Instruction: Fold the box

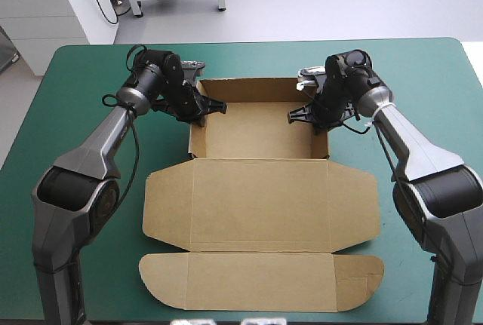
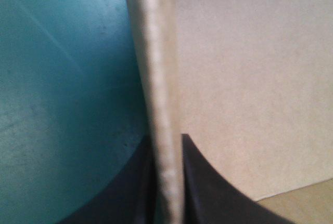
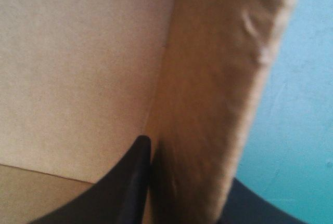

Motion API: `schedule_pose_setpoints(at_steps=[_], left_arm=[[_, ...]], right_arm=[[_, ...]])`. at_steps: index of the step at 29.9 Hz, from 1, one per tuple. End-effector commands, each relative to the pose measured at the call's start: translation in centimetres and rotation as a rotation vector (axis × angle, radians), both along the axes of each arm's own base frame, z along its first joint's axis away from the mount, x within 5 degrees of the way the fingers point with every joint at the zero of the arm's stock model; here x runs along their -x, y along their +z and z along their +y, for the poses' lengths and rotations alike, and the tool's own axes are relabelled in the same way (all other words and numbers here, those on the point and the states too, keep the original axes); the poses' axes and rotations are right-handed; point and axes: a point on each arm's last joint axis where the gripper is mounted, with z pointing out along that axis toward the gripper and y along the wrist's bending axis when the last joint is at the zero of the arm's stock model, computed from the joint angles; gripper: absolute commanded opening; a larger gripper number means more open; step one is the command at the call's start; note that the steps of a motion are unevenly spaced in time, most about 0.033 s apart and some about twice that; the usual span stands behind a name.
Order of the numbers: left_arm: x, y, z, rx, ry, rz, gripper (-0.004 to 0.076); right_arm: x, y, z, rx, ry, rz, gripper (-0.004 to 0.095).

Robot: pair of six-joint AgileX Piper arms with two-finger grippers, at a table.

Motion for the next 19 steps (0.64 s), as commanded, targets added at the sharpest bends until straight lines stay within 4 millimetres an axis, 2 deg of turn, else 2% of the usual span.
schedule_pose_setpoints(at_steps=[1,3,5,7,12,17,19], left_arm=[[1.6,3.8,-0.3,0.05,-0.036,-0.038,0.0237],[1.6,3.8,-0.3,0.048,-0.046,-0.041,0.0366],[1.6,3.8,-0.1,0.034,-0.04,-0.044,0.0452],[1.5,3.8,0.0,0.024,-0.031,-0.048,0.0495],[1.2,5.6,0.2,0.012,-0.028,-0.12,0.0495],[1.2,10.0,0.3,0.053,-0.024,-0.271,0.0493],[1.7,12.0,0.4,0.075,-0.023,-0.329,0.0425]], right_arm=[[0.7,3.0,-0.5,-0.009,0.016,-0.073,0.0456],[0.6,3.0,-0.7,0.016,0.012,-0.08,0.0565],[0.6,3.0,-0.8,0.024,-0.002,-0.085,0.065],[0.5,3.0,-0.8,0.012,-0.028,-0.095,0.0689],[0.0,4.8,-0.9,0.003,-0.08,-0.17,0.0698],[-0.1,8.1,-1.2,-0.001,-0.096,-0.261,0.0698],[0.3,9.5,-1.3,-0.026,-0.107,-0.296,0.0697]])
